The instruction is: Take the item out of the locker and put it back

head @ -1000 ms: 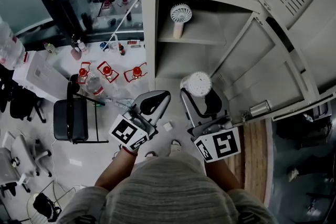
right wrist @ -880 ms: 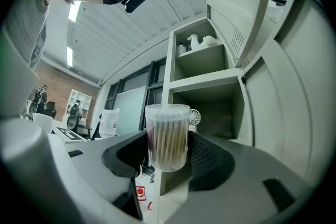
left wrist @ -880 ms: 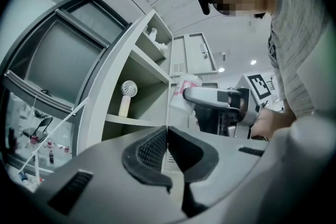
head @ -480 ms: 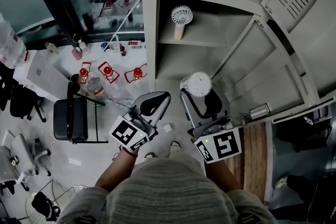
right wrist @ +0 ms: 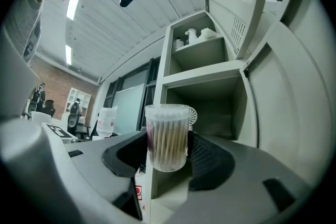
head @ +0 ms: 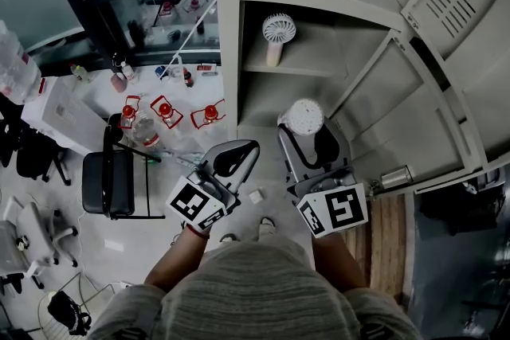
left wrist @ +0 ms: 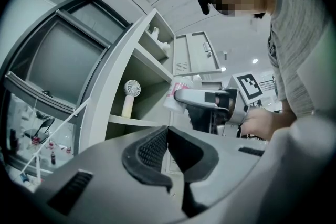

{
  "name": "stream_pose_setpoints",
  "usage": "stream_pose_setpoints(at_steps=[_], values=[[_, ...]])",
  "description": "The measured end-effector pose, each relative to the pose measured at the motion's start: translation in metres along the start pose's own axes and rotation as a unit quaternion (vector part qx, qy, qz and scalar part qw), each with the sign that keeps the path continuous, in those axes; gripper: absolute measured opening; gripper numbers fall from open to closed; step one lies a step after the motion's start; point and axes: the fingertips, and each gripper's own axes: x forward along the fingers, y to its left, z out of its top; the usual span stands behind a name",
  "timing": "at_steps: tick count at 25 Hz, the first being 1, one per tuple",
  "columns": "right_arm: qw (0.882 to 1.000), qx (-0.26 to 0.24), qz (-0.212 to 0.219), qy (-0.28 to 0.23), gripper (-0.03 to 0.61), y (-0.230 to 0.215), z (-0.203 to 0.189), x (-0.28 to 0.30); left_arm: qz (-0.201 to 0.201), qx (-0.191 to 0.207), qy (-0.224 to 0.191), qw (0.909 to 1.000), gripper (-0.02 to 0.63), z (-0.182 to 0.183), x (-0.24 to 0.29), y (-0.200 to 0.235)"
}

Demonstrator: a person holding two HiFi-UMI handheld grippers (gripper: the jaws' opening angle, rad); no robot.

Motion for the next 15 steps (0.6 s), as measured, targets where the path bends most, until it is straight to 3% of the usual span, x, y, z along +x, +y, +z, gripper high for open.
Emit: stream_pose_setpoints(at_steps=[7, 15], values=[[1.0, 0.004, -0.005, 0.01, 0.251, -0.011, -0.014, 0.016, -0.002, 0.003, 0.006, 1.0, 0.008, -0.002, 0.005, 0.006], [0.998, 0.022, -0.008, 0.05, 0.252, -0.022, -0.064, 0.045, 0.011, 0.0, 0.019, 0.9998, 0.008, -0.013, 0.006, 0.017]])
